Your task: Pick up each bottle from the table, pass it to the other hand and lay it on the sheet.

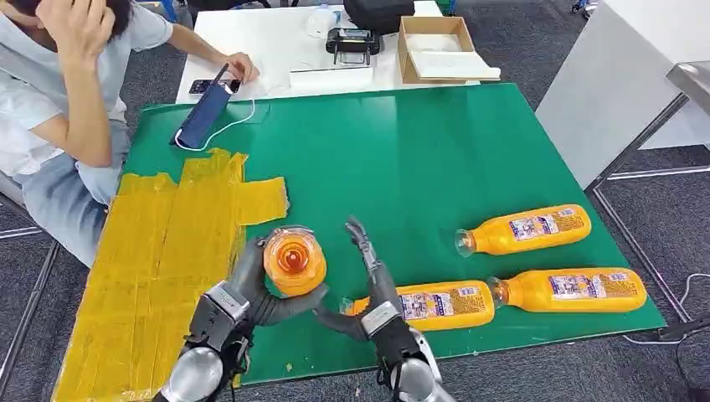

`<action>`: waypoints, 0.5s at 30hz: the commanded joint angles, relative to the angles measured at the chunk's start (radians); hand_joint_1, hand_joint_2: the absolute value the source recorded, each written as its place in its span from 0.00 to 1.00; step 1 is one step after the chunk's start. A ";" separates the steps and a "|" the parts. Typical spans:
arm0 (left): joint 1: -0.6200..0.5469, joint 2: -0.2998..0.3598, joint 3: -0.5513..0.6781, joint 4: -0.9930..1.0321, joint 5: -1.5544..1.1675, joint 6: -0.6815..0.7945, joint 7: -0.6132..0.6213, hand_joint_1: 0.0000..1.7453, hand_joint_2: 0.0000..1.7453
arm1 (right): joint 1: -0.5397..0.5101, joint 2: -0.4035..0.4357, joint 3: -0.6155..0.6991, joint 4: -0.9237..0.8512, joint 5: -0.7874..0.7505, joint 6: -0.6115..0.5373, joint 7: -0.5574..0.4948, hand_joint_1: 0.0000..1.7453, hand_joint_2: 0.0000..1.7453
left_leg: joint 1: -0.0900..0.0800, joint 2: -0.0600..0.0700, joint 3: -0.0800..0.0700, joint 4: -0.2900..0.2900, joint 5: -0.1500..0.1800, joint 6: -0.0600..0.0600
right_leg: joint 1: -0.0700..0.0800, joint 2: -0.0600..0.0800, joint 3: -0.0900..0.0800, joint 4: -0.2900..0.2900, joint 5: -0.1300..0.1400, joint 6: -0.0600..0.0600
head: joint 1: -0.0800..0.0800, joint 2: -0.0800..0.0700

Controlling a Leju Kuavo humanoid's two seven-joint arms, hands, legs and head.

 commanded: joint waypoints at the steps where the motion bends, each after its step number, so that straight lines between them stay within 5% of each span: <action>1: -0.095 0.091 0.177 0.037 -0.572 0.170 0.158 1.00 1.00 | 0.113 -0.054 -0.116 -0.357 0.054 -0.028 0.002 0.00 1.00 | 0.001 -0.002 0.003 0.001 -0.002 -0.003 | 0.001 -0.003 0.003 0.002 -0.003 -0.002 | 0.000 0.000; 7: -0.317 0.103 0.075 0.332 -1.095 0.035 0.402 1.00 1.00 | 0.111 -0.066 -0.141 -0.482 0.209 -0.183 -0.040 0.00 1.00 | 0.001 -0.006 0.003 0.001 0.000 -0.002 | 0.001 -0.007 0.004 0.001 -0.003 -0.003 | 0.000 0.000; 15: -0.469 0.039 0.090 0.645 -1.190 -0.022 0.532 1.00 1.00 | 0.099 -0.068 -0.126 -0.533 0.319 -0.353 -0.050 0.00 1.00 | 0.001 -0.004 0.004 0.000 0.001 -0.002 | 0.001 -0.005 0.004 0.000 0.001 -0.004 | 0.000 0.000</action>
